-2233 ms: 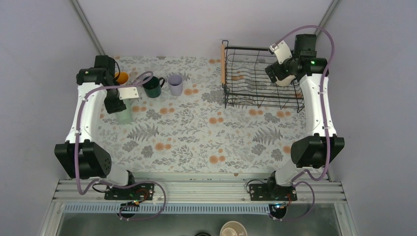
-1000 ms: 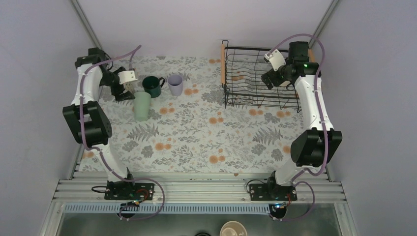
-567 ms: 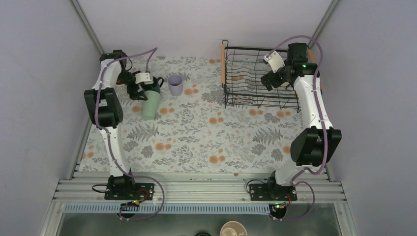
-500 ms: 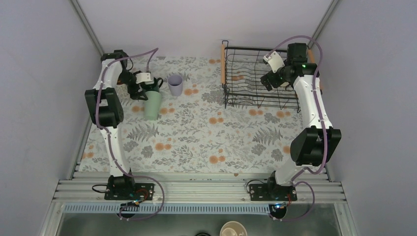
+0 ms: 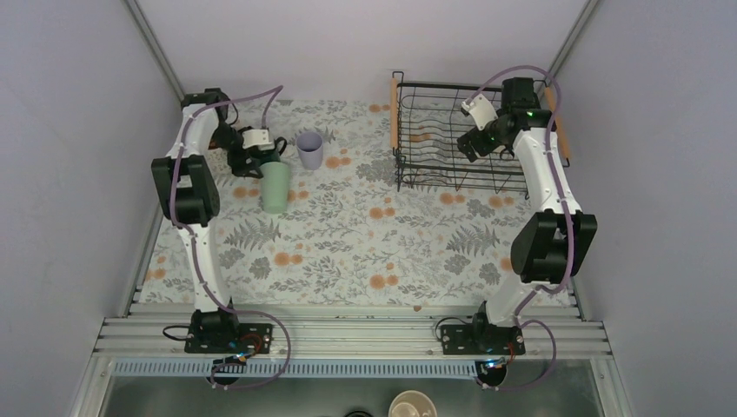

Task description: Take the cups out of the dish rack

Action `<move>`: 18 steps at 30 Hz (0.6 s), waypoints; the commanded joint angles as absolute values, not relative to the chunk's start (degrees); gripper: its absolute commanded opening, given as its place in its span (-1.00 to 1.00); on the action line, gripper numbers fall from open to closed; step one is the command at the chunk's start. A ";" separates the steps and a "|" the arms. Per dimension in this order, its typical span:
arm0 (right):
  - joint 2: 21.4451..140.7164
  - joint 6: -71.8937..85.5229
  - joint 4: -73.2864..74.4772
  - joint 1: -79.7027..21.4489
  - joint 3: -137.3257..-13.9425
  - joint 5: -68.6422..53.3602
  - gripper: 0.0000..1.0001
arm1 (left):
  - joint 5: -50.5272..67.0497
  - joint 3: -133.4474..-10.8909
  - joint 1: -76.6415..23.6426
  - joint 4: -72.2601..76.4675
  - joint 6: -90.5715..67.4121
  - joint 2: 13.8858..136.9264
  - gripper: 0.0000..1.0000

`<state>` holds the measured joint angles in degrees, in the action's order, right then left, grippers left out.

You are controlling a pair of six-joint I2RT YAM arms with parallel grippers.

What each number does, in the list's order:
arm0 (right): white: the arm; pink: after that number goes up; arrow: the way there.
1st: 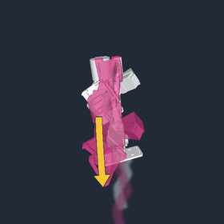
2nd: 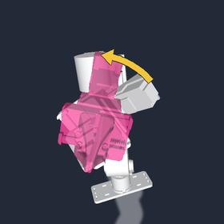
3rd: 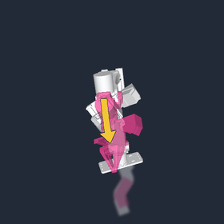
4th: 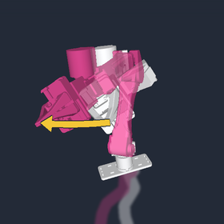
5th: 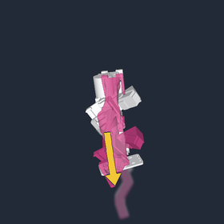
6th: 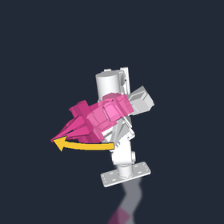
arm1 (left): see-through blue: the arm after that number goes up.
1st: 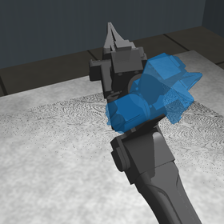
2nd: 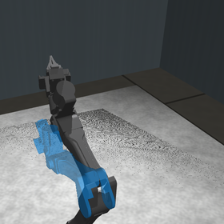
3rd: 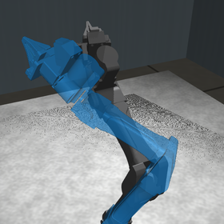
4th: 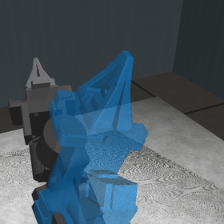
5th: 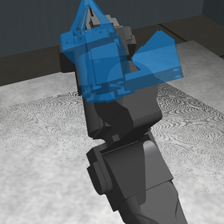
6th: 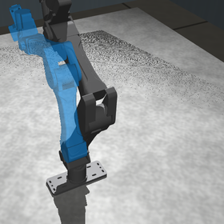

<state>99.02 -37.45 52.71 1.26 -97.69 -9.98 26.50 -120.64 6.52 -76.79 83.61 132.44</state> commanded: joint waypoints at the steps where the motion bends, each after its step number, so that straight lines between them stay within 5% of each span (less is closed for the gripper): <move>1: 99.93 -36.97 52.46 1.56 -99.25 -11.45 1.00 | 29.92 -124.61 6.12 -77.70 84.91 126.51 0.93; 18: 98.28 -38.09 53.01 1.58 -96.81 -11.47 1.00 | 26.35 -119.90 -1.79 -77.78 84.52 121.83 0.96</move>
<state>99.61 -37.47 52.73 1.26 -97.71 -10.87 27.68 -121.14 -0.36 -77.03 84.23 120.07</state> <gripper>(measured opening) 0.998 0.984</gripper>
